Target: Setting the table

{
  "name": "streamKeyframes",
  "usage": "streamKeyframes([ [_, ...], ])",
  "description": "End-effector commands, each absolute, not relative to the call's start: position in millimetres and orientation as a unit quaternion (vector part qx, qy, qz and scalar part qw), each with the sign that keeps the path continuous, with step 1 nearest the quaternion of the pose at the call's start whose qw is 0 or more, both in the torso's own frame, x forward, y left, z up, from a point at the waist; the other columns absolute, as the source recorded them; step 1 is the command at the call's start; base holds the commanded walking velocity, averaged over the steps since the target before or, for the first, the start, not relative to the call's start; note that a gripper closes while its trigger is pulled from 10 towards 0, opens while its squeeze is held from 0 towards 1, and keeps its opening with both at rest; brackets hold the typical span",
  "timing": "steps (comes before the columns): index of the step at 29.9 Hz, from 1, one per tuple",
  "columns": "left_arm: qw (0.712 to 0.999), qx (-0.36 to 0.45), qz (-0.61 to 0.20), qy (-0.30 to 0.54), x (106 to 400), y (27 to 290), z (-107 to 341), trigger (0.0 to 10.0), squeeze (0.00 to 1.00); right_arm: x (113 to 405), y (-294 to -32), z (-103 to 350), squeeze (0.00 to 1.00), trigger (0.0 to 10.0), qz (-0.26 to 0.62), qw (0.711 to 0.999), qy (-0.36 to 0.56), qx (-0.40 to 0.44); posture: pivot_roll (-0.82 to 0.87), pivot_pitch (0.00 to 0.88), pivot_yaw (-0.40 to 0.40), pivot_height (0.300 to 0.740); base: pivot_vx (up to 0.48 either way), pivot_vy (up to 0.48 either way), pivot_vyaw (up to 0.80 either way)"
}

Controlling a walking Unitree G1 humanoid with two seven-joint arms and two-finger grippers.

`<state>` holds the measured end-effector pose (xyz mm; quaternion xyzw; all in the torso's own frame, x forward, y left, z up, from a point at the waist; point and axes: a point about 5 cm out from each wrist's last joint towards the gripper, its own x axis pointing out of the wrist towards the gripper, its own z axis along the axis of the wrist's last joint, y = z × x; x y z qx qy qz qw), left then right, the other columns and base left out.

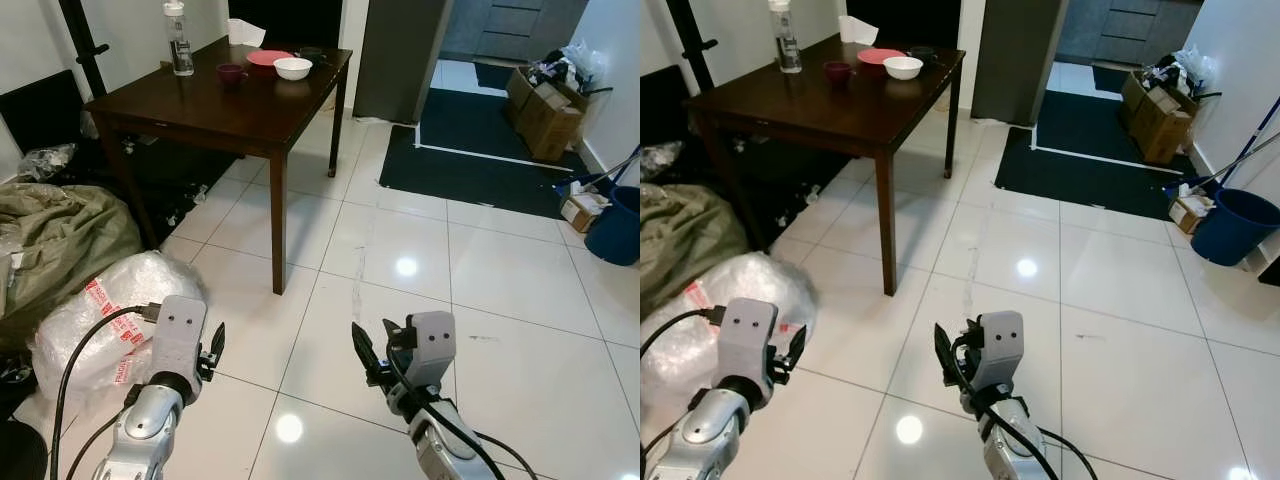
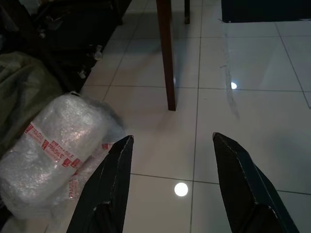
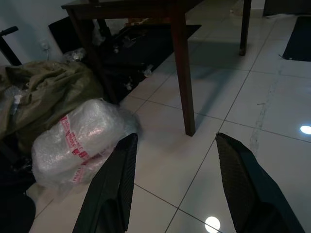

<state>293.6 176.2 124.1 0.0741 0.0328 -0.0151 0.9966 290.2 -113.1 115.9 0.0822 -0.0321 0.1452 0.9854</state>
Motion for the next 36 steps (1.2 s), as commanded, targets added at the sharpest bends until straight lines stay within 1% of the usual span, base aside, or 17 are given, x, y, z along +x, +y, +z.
streamKeyframes([
  [1, 0.996, 0.077, -0.015, 0.048, 291.7, 174.7, 116.5, 10.0, 0.0, 286.0, -116.6, 110.9, 0.0, 10.0, 0.135, 0.987, -0.026, 0.083, 0.04, 0.111, 0.049, 0.74, 0.0, 0.0, 0.0],
  [3, 0.995, 0.075, -0.025, 0.053, 291.1, 172.1, 115.4, 10.0, 0.0, 284.6, -117.0, 109.7, 0.0, 10.0, 0.135, 0.987, -0.023, 0.082, 0.04, 0.116, 0.048, 0.74, 0.0, 0.0, 0.0],
  [6, 0.992, 0.066, -0.081, 0.076, 284.6, 159.1, 108.4, 10.0, 0.0, 278.6, -121.2, 101.8, 0.0, 10.0, 0.128, 0.988, -0.002, 0.087, 0.03, 0.13, 0.041, 0.74, 0.0, 0.0, 0.0],
  [9, 0.99, 0.064, -0.091, 0.083, 281.9, 156.5, 105.6, 10.0, 0.0, 275.8, -123.2, 98.2, 0.0, 10.0, 0.128, 0.988, 0.005, 0.081, 0.01, 0.132, 0.036, 0.74, 0.0, 0.0, 0.0],
  [11, 0.987, 0.05, -0.098, 0.113, 275.7, 155.3, 91.6, 10.0, 0.0, 267.2, -134.7, 84.5, 0.0, 10.0, 0.112, 0.992, 0.028, 0.055, -0.01, 0.131, 0.021, 0.74, 0.0, 0.0, 0.0],
  [13, 0.987, 0.05, -0.098, 0.113, 275.7, 155.3, 91.6, 10.0, 0.0, 267.2, -134.7, 84.5, 0.0, 10.0, 0.112, 0.992, 0.028, 0.055, -0.01, 0.131, 0.021, 0.74, 0.0, 0.0, 0.0],
  [14, 0.985, 0.068, -0.077, 0.142, 273.2, 160.5, 72.0, 10.0, 0.0, 260.3, -152.1, 61.1, 0.0, 10.0, 0.072, 0.994, 0.08, 0.013, -0.03, 0.125, 0.02, 0.74, 0.0, 0.0, 0.0],
  [15, 0.982, 0.093, -0.062, 0.151, 272.1, 164.8, 62.0, 10.0, 0.0, 257.5, -160.3, 49.9, 0.0, 10.0, 0.056, 0.993, 0.105, -0.003, -0.04, 0.12, 0.021, 0.74, 0.0, 0.0, 0.0],
  [19, 0.978, 0.128, -0.035, 0.16, 269.5, 172.4, 49.4, 10.0, 0.0, 253.0, -168.5, 36.8, 0.0, 10.0, 0.047, 0.99, 0.134, -0.017, -0.05, 0.116, 0.019, 0.74, 0.0, 0.0, 0.0],
  [21, 0.974, 0.136, 0.013, 0.182, 264.7, 185.6, 37.6, 10.0, 0.0, 247.8, -171.8, 28.3, 0.0, 10.0, 0.056, 0.987, 0.15, -0.016, -0.04, 0.116, 0.016, 0.74, 0.0, 0.0, 0.0],
  [23, 0.972, 0.136, 0.03, 0.189, 261.9, 190.4, 34.9, 10.0, 0.0, 246.2, -171.6, 26.9, 0.0, 10.0, 0.066, 0.986, 0.152, -0.015, -0.04, 0.116, 0.016, 0.74, 0.0, 0.0, 0.0],
  [24, 0.97, 0.135, 0.037, 0.198, 256.1, 194.0, 31.4, 10.0, 0.0, 245.4, -166.3, 27.9, 0.0, 10.0, 0.09, 0.985, 0.148, -0.001, -0.02, 0.112, 0.005, 0.74, 0.0, 0.0, 0.0],
  [26, 0.97, 0.135, 0.037, 0.198, 256.1, 194.0, 31.4, 10.0, 0.0, 245.4, -166.3, 27.9, 0.0, 10.0, 0.09, 0.985, 0.148, -0.001, -0.02, 0.112, 0.005, 0.74, 0.0, 0.0, 0.0],
  [28, 0.967, 0.134, 0.036, 0.216, 249.7, 197.7, 25.1, 10.0, 0.0, 247.2, -152.2, 29.6, 0.0, 10.0, 0.127, 0.982, 0.138, 0.016, -0.01, 0.114, 0.003, 0.74, 0.0, 0.0, 0.0],
  [31, 0.965, 0.136, 0.037, 0.22, 248.2, 200.9, 21.5, 10.0, 0.0, 248.7, -143.4, 29.2, 0.0, 10.0, 0.145, 0.98, 0.134, 0.025, 0.01, 0.109, 0.001, 0.74, 0.0, 0.0, 0.0],
  [33, 0.965, 0.136, 0.037, 0.22, 248.2, 200.9, 21.5, 10.0, 0.0, 248.7, -143.4, 29.2, 0.0, 10.0, 0.145, 0.98, 0.134, 0.025, 0.01, 0.109, 0.001, 0.74, 0.0, 0.0, 0.0],
  [36, 0.964, 0.151, 0.041, 0.214, 244.9, 204.1, 15.6, 10.0, 0.0, 248.5, -133.1, 23.1, 0.0, 10.0, 0.17, 0.975, 0.142, 0.024, 0.03, 0.11, -0.003, 0.74, 0.0, 0.0, 0.0],
])
